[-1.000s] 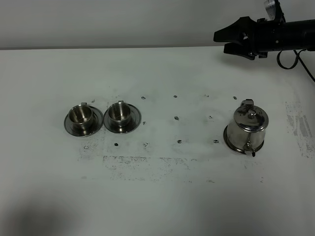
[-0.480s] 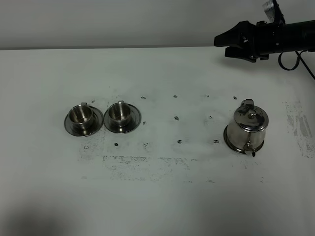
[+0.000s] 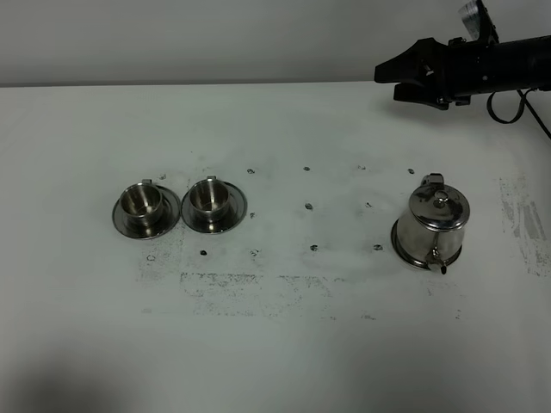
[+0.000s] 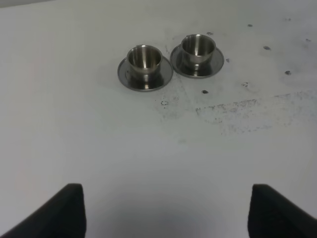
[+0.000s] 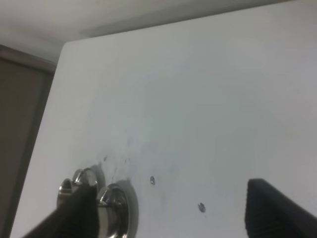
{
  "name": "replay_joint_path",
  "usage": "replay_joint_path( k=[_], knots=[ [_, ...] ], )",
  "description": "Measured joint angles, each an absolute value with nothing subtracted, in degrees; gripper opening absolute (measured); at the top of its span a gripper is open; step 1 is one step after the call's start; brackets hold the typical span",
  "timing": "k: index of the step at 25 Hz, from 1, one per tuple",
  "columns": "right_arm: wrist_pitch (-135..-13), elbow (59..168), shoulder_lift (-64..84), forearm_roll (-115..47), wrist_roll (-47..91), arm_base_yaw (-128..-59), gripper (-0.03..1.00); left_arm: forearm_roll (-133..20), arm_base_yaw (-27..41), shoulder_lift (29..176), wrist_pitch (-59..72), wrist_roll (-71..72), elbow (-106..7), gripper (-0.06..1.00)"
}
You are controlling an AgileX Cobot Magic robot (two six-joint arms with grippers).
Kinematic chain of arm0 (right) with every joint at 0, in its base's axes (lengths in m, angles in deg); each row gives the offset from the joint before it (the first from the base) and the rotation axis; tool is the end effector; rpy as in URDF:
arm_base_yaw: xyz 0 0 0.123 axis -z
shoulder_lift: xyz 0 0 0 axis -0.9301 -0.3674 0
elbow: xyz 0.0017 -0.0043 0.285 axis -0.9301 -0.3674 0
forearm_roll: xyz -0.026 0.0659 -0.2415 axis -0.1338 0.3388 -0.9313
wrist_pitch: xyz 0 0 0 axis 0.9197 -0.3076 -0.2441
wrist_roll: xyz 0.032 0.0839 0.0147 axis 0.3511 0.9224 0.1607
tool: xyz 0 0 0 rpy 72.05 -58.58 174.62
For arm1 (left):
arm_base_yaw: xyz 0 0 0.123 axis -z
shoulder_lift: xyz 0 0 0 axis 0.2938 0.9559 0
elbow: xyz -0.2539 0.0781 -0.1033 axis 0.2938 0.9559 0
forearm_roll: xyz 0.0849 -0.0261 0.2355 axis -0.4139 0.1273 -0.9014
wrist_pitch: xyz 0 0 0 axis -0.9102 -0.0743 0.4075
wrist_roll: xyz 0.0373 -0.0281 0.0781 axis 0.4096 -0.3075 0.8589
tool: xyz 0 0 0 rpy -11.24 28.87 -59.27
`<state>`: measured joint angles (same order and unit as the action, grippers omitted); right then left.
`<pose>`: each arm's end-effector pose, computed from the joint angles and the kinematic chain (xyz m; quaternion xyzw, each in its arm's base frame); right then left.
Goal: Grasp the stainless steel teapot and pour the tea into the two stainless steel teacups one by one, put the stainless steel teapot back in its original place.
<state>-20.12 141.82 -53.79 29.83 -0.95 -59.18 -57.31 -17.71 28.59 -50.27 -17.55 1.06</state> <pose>0.5051 -0.0041 0.1692 -0.0148 0.8464 0.4612 0.2659 -0.0083 -0.0178 0.2815 0.1160 0.8356 -0.0367 0.5357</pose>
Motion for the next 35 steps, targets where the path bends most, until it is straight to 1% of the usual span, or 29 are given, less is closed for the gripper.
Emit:
replay_joint_path(
  k=[23,27,31,35],
  knots=[
    [-19.63,141.90,-53.79,26.75,-0.79,-59.18,0.59,-57.31,-17.69,28.59,-50.27,-17.55,1.06,0.65],
    [-19.97,142.39,-51.93,20.86,-0.79,-59.91,0.59,-57.31,-17.69,28.59,-50.27,-17.55,1.06,0.65],
    [-22.01,142.64,-44.77,13.15,-0.11,-62.14,0.59,-57.31,-17.69,28.59,-50.27,-17.50,1.06,0.65],
    [-23.29,142.91,-36.23,3.33,4.49,-65.82,0.59,-57.31,-17.69,28.59,-50.27,-17.50,1.06,0.65]
  ],
)
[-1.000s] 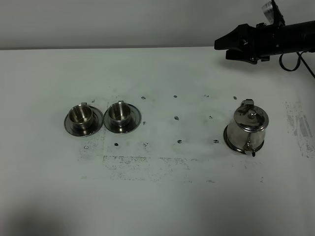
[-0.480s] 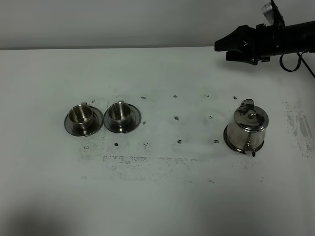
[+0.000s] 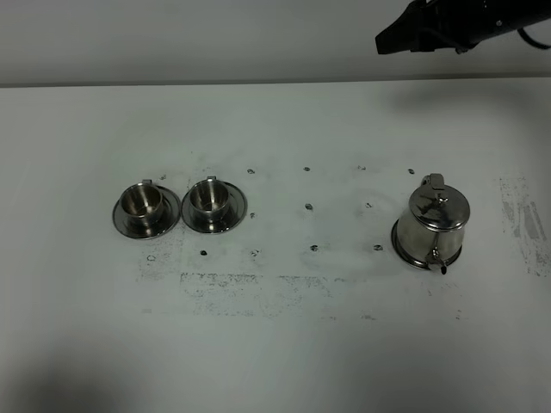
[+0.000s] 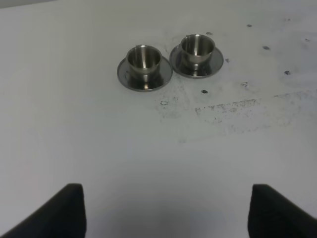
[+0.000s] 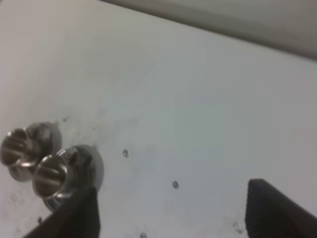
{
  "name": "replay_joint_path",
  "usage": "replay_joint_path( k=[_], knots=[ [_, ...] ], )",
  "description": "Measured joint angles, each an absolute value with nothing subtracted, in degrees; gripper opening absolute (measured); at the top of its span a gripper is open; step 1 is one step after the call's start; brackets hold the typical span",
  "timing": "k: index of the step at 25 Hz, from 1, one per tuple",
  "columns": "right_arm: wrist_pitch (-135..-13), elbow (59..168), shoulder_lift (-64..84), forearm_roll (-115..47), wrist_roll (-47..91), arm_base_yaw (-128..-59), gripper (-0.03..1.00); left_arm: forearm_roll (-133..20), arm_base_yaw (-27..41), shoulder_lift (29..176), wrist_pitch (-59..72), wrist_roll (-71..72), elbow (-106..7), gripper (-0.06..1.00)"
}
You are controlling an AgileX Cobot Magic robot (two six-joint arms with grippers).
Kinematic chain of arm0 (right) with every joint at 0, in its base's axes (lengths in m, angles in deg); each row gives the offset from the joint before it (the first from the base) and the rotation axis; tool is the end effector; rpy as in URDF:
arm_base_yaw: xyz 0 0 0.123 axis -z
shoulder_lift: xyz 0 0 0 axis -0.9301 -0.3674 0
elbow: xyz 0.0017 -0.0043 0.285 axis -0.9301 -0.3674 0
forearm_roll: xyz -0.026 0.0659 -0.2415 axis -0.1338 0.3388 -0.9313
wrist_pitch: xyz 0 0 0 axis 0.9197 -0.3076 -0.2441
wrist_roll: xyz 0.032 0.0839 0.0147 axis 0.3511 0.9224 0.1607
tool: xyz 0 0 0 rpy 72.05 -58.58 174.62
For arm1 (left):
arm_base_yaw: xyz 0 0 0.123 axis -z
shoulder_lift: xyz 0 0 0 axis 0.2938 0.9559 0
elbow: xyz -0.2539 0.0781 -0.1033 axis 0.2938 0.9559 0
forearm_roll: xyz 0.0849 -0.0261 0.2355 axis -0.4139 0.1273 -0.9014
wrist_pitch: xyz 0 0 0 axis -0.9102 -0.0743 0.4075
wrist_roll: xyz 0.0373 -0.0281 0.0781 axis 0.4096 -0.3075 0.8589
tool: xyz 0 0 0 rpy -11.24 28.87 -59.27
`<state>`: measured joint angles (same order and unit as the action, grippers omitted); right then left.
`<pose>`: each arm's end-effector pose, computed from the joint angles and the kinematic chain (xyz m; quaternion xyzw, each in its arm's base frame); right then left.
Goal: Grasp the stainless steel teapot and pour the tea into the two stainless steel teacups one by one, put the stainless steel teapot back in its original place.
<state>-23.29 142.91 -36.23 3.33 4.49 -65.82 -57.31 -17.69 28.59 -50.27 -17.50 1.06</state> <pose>0.4666 0.0349 0.2927 -0.1795 0.8896 0.2699 0.3218 -0.0084 -0.0178 0.2815 0.1165 0.8355 -0.0365 0.5357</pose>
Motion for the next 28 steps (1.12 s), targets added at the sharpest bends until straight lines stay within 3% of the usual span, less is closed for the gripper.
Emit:
replay_joint_path(
  k=[11,28],
  knots=[
    [-18.13,142.93,-28.94,-27.30,28.47,-79.59,0.59,-57.31,-17.69,28.59,-50.27,-17.45,1.06,0.65],
    [-23.46,142.93,-40.55,-39.35,31.56,-82.45,0.59,-57.31,-17.69,28.59,-50.27,-17.39,1.06,0.65]
  ],
)
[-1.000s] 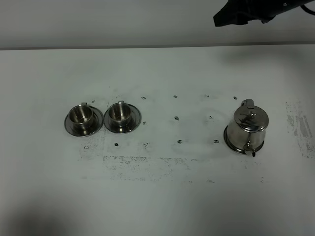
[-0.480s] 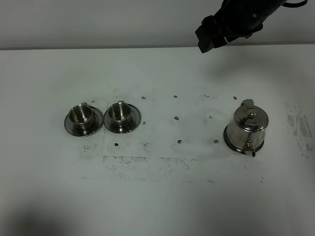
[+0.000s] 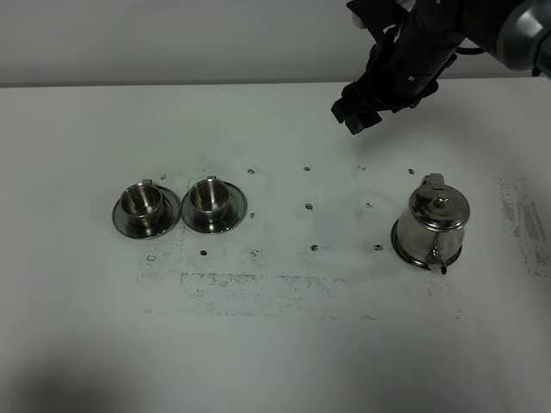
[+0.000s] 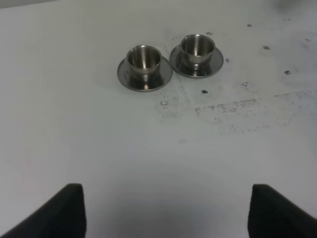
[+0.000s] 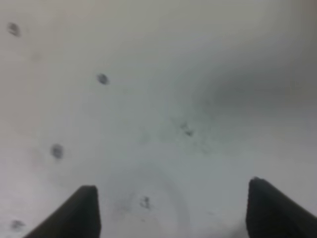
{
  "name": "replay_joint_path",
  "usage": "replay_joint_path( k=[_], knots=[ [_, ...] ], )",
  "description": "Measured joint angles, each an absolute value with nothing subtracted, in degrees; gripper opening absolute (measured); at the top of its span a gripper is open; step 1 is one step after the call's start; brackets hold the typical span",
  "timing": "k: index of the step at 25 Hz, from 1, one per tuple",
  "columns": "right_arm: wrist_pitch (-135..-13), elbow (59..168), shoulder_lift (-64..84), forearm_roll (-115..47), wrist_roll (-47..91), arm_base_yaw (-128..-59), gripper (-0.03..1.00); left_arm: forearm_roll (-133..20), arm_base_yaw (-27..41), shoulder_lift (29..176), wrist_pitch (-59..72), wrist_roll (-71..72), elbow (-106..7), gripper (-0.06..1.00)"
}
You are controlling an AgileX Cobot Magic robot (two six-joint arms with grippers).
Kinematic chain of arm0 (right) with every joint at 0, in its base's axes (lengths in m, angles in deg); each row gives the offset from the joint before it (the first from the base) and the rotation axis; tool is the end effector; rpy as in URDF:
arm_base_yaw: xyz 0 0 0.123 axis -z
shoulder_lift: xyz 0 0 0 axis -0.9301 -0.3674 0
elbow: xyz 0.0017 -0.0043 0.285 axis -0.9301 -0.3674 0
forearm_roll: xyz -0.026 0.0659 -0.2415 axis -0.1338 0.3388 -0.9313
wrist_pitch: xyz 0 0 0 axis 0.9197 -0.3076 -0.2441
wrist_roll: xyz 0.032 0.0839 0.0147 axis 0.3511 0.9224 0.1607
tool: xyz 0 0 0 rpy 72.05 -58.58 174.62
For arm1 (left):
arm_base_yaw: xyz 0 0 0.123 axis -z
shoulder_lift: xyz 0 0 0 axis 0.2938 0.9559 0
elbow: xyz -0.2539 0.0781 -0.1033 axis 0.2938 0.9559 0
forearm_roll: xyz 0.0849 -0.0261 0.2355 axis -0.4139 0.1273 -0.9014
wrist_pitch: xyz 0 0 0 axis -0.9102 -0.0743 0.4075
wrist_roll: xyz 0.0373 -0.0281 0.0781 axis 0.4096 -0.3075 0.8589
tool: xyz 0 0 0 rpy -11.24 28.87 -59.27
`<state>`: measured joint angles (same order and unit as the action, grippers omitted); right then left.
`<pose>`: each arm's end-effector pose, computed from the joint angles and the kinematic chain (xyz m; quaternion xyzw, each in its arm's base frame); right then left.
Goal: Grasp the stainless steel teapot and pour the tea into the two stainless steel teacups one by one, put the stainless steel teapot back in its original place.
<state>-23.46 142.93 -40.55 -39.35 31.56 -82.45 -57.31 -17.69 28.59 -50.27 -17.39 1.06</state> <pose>0.4576 0.1181 0.2343 -0.2210 0.9576 0.0240 0.1831 -0.0084 -0.0178 0.2815 0.1173 0.8354 -0.0360 0.5357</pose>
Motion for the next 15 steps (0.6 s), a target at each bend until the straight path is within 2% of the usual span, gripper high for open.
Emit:
replay_joint_path(
  k=[15],
  knots=[
    [-18.38,142.93,-45.36,-46.67,37.44,-79.86,0.59,-57.31,-17.69,28.59,-50.27,-17.39,1.06,0.65]
  ],
)
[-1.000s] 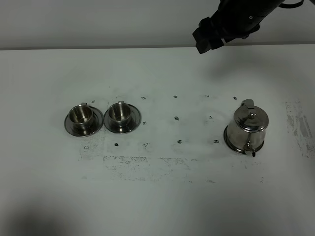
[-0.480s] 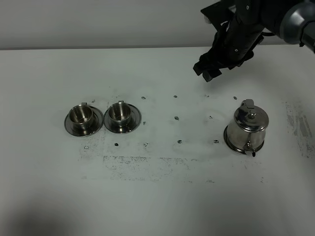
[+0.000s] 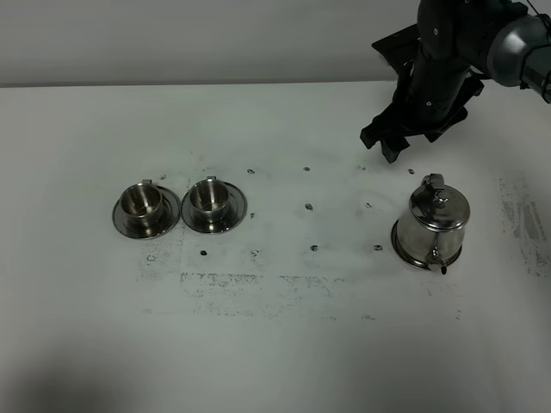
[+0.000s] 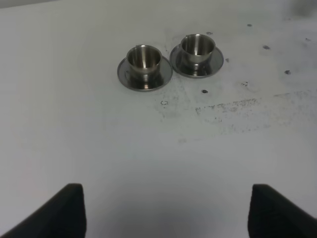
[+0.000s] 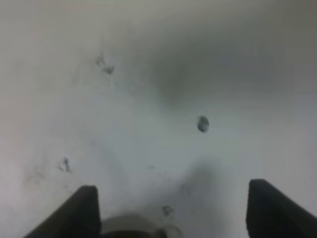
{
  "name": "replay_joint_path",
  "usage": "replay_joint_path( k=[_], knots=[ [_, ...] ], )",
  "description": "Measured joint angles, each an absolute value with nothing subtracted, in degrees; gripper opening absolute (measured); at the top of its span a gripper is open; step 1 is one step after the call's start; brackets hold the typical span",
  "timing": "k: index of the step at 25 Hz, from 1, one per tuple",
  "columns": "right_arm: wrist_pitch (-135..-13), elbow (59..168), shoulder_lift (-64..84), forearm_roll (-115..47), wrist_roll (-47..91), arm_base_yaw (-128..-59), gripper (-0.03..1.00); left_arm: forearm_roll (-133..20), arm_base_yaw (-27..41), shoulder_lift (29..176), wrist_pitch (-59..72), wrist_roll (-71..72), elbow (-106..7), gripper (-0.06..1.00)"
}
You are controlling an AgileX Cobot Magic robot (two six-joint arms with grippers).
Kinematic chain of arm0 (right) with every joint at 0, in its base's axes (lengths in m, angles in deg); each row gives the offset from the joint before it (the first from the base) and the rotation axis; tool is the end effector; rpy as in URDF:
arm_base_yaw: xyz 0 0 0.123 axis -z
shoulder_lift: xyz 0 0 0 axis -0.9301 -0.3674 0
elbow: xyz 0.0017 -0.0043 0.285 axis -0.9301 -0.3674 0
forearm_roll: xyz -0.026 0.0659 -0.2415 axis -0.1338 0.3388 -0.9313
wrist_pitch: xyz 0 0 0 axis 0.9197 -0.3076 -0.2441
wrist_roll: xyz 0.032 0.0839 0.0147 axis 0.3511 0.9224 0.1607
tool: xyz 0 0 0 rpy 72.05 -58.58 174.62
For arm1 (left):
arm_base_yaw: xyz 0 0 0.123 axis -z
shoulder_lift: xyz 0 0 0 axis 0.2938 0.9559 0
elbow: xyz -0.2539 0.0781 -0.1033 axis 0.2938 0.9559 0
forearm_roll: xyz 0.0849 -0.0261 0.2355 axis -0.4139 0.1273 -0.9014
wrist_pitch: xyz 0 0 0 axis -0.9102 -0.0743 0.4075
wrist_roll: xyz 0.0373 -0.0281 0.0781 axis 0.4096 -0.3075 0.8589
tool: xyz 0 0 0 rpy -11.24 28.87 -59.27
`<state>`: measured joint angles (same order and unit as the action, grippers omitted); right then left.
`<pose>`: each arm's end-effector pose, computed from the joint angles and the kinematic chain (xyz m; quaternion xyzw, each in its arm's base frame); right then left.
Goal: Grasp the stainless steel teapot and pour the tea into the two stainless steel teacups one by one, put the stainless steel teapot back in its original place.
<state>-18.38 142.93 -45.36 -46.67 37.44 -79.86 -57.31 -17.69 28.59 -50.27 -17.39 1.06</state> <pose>0.4644 0.0871 0.1925 -0.1726 0.9794 -0.0342 0.0993 -0.0084 -0.0178 0.2815 0.1173 0.8354 -0.0360 0.5357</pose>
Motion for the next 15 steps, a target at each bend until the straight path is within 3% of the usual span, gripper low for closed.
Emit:
replay_joint_path(
  k=[15],
  knots=[
    [-13.79,142.93,-46.01,-46.67,41.25,-79.57,0.59,-57.31,-17.69,28.59,-50.27,-17.46,1.06,0.65]
  ],
)
